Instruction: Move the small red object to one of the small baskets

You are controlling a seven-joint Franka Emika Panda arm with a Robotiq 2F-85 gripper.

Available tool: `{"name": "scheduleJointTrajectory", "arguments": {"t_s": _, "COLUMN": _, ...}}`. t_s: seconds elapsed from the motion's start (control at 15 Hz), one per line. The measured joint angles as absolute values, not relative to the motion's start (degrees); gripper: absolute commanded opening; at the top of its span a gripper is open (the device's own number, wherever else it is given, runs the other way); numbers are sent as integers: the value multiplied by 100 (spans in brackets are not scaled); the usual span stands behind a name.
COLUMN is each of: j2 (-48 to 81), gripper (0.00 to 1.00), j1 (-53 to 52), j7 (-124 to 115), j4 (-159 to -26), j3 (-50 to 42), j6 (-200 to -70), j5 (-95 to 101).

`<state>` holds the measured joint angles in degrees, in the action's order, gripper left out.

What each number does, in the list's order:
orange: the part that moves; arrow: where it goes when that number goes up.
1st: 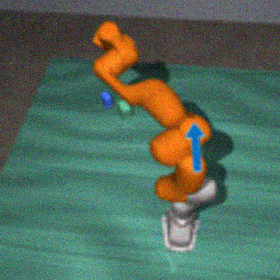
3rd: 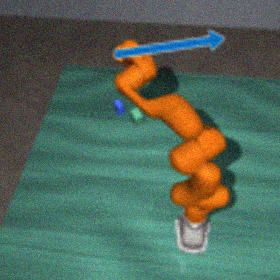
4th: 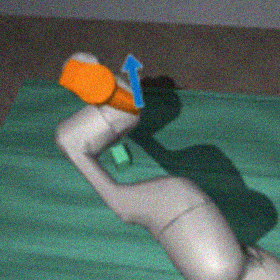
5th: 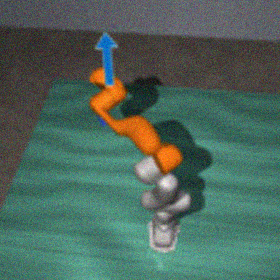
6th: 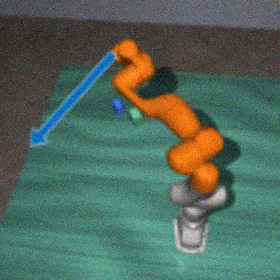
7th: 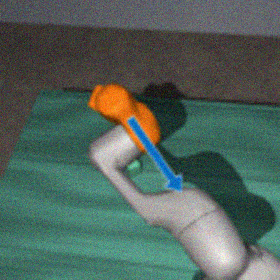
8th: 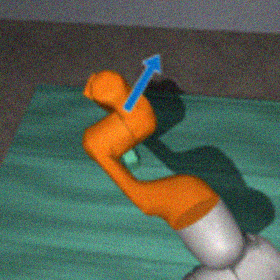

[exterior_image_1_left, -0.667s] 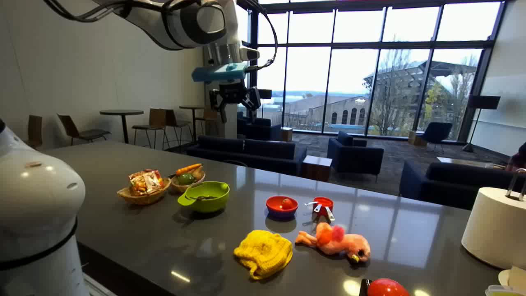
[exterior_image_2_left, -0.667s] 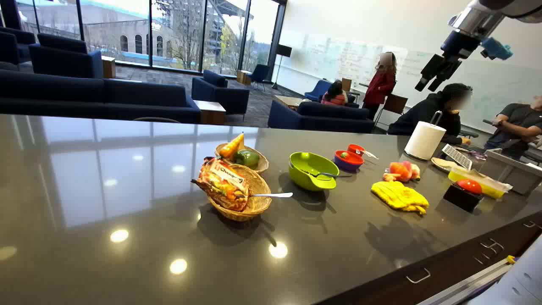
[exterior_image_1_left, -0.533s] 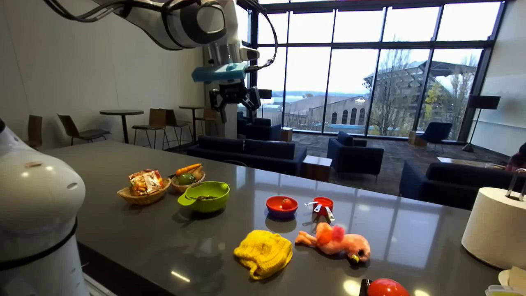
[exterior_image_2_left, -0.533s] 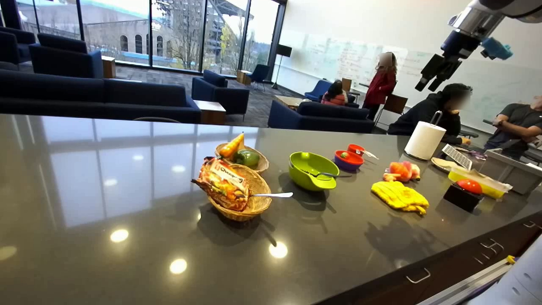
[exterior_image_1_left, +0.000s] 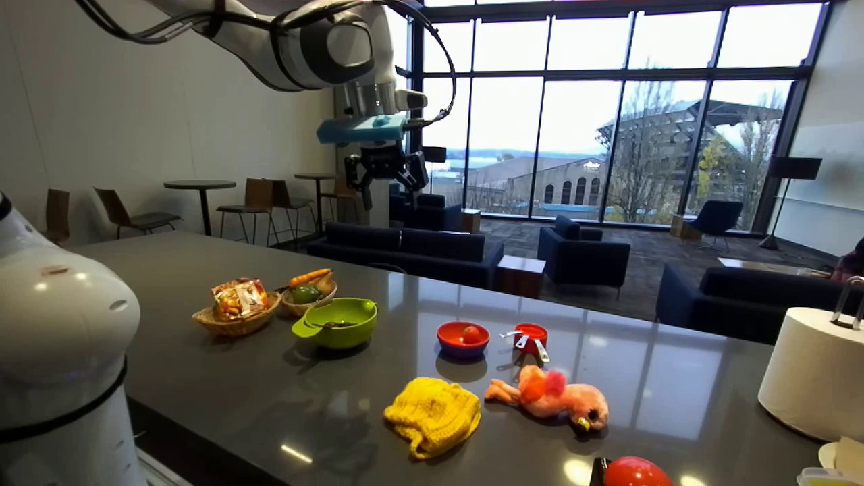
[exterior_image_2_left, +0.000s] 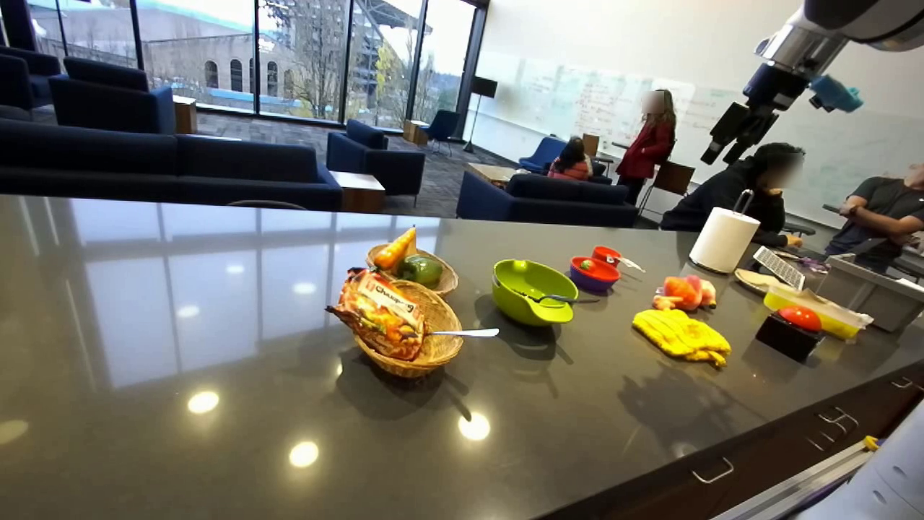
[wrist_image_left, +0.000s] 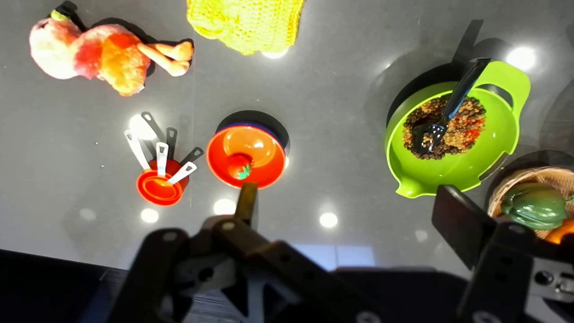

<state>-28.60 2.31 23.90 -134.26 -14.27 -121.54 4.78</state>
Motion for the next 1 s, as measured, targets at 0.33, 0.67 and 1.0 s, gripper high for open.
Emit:
{"name": "scheduleJointTrajectory", "arguments": {"t_s": 0.33, "j2": -1918, "gripper": 100, "j1": 156, "j7": 2514, "j4": -13469, "j3": -1426, "j6": -13011, "j5": 277}}
{"name": "scheduleJointTrajectory", "arguments": {"t_s": 0.67, "j2": -434, "gripper": 100, "j1": 145, "j7": 2772, "j4": -12936, "j3": -1403, "j6": -13832, "j5": -78}}
{"name": "scheduleJointTrajectory", "arguments": {"t_s": 1.0, "j2": 1097, "gripper": 100, "j1": 513, "j7": 3133, "j4": -11593, "j3": -1217, "j6": -13844, "j5": -459}}
